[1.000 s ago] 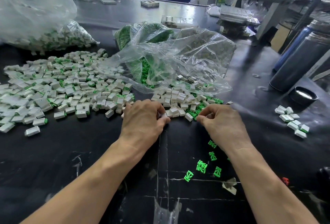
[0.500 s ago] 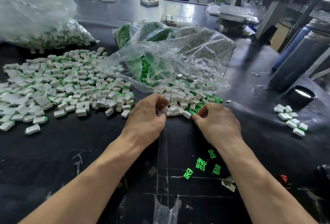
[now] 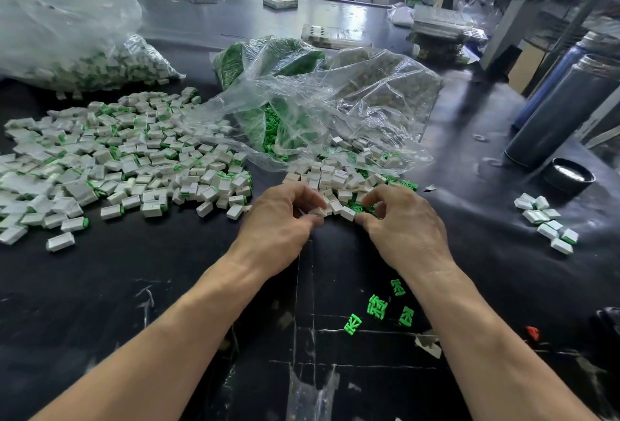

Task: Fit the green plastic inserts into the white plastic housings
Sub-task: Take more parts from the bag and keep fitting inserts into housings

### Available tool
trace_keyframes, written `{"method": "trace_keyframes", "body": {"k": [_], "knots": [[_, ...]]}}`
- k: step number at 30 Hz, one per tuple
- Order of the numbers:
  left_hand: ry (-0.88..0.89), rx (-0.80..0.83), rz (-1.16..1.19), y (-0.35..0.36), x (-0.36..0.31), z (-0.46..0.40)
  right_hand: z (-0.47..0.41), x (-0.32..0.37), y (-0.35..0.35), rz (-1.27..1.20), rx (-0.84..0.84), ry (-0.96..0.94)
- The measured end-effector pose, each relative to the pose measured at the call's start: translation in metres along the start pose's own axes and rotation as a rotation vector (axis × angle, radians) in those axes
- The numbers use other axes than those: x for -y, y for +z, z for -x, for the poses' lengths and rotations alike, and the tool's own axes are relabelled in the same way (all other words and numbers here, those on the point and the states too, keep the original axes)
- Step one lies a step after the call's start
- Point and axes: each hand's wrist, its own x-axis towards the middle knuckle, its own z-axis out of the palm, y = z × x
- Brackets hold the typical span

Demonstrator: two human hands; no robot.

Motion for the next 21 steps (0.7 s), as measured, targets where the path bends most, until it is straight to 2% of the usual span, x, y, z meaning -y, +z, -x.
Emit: {"method": "trace_keyframes", "body": {"k": [5,10,15,21], "knots": [[-0.014,0.016,0.015,0.0007,0.0007,-0.0009,-0.0015,0.0025,0.0022,0.014,0.032,-0.044],[-0.031,0.02,0.068,-0.0002,-0.001,0.0,-0.0035,0.0006,0.0065,-0.01,-0.063,-0.081],[-0.056,0.05,0.313,-0.0026,-0.0034,0.0014,-0.0034,-0.0001,0.0049,-0.338,-0.234,-0.114],[-0.078,0.053,0.491,-0.0018,-0.0025,-0.0019,0.003,-0.0013,0.009,-0.633,-0.107,-0.143]]}}
